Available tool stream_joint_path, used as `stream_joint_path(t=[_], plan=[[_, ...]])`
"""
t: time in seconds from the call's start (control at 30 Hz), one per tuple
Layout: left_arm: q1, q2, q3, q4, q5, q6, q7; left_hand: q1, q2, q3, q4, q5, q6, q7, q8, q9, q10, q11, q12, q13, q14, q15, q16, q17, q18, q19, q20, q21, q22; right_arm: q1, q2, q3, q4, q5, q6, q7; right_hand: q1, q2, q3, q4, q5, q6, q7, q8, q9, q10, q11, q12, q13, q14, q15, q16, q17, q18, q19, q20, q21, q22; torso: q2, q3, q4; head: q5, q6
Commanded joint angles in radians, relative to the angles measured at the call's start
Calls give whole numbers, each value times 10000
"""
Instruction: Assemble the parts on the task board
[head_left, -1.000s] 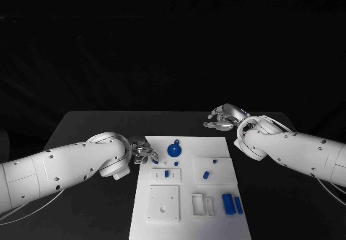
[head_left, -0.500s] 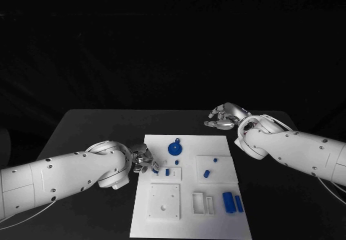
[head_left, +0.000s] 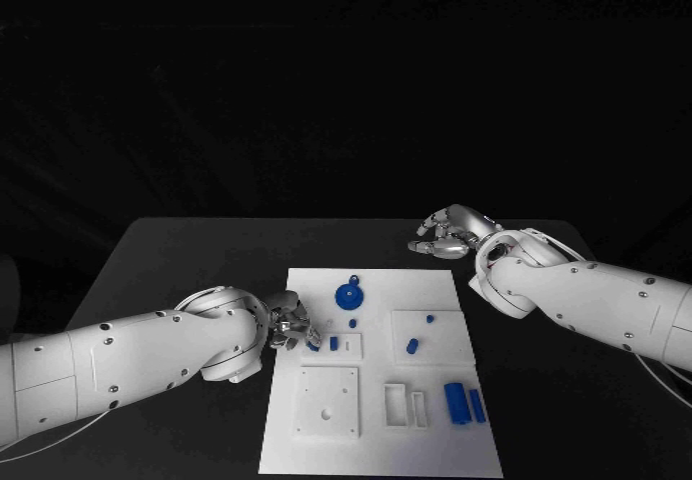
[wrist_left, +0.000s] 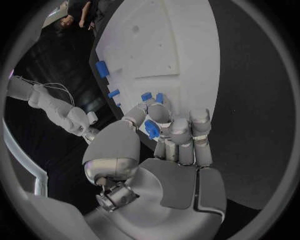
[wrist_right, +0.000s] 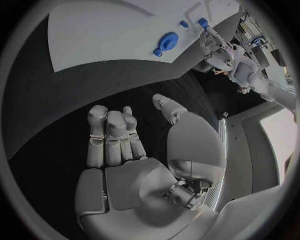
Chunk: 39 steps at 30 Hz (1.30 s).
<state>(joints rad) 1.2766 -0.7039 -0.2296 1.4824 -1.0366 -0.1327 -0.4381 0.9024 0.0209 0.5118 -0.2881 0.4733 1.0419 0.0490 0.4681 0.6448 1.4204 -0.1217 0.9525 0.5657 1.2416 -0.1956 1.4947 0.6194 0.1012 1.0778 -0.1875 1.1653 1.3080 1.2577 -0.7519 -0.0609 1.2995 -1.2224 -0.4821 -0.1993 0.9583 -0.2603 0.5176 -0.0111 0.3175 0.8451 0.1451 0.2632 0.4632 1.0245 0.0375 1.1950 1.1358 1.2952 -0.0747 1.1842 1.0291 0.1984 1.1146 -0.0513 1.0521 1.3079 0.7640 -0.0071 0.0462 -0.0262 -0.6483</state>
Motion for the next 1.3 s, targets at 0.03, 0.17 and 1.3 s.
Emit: stream_joint_path(t=[0.03, 0.17, 1.3], plan=[[-42, 49, 3, -50, -301, -158, 77, 57, -2, 66, 10, 63, 1508, -701, 74, 2172, -26, -69, 47, 15, 377, -367, 52, 13, 200, 22, -888, 43, 114, -4, -22, 4, 23, -21, 96, 89, -15, 84, -37, 31, 62, 17, 69, 13, -6, -56, 4, 63, -10, 87, 13, -47, 15, 634, -4, -41, -43, 155, 0, 11, -4, -5, -6], [-67, 62, 3, -105, -348, -210, 83, 50, 2, 67, 14, 75, 1511, -702, 73, 2179, -28, -70, 56, 18, 378, -368, 54, 15, 201, 25, -888, 46, 114, -4, -34, 4, 26, -21, 90, 88, -14, 84, -38, 31, 63, 17, 69, 13, -6, -57, 3, 63, -11, 87, 13, -47, 15, 634, -3, -42, -43, 155, -1, 11, -1, -18, 2], [-72, 58, 3, -119, -519, 736, -190, -5, 4, 69, 20, 100, 1522, -700, 54, 2228, -56, -63, 110, 35, 366, -362, 54, 30, 207, 15, -880, 55, 115, -6, -47, 4, 25, -19, 124, 88, -6, 88, -50, 34, 70, 17, 68, 13, -7, -60, 3, 69, -17, 89, 12, -52, 21, 634, -2, -42, -48, 158, -3, 4, 7, -39, -43]])
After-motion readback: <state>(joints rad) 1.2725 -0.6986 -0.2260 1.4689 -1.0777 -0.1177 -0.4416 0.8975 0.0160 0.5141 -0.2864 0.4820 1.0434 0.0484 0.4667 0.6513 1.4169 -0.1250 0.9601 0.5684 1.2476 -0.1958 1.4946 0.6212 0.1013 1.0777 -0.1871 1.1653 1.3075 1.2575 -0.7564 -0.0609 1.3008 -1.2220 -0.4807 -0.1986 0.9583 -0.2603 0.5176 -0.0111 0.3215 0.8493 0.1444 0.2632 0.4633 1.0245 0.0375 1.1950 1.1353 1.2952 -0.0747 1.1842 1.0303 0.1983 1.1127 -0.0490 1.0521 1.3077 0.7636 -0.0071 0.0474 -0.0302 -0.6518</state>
